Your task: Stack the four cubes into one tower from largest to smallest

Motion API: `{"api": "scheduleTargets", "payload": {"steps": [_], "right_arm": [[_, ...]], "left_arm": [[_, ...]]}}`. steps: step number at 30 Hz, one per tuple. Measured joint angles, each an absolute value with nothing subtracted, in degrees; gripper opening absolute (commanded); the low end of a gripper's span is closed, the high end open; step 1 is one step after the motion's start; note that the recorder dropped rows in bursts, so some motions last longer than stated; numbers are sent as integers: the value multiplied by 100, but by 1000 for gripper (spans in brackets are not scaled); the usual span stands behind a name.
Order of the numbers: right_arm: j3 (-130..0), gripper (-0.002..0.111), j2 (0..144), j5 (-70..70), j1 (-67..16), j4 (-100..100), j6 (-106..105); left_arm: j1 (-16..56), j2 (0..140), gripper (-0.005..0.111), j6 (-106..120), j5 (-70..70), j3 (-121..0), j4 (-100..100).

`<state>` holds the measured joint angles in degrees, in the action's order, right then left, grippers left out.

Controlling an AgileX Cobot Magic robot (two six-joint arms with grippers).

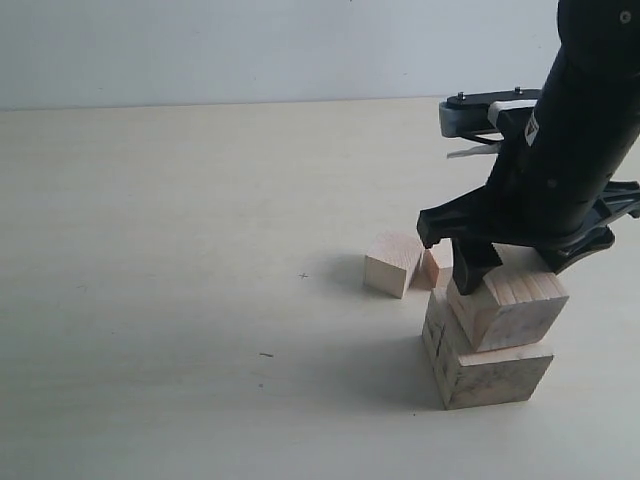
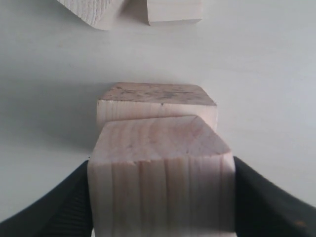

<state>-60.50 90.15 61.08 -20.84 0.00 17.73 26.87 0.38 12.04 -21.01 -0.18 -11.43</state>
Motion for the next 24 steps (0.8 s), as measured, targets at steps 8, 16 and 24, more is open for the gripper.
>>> {"api": "scheduleTargets", "payload": {"steps": [8, 16, 24], "right_arm": [[-6050, 12, 9086, 6090, -2189, -31, 1773], [-6050, 57, 9086, 6080, -2189, 0, 1773], [-6050, 71, 8903, 6010, -2189, 114, 1773]], "left_arm": [[2687, 38, 0, 1204, -2101, -18, -1143], [2687, 38, 0, 1204, -2101, -18, -1143], [2687, 38, 0, 1204, -2101, -18, -1143]]}}
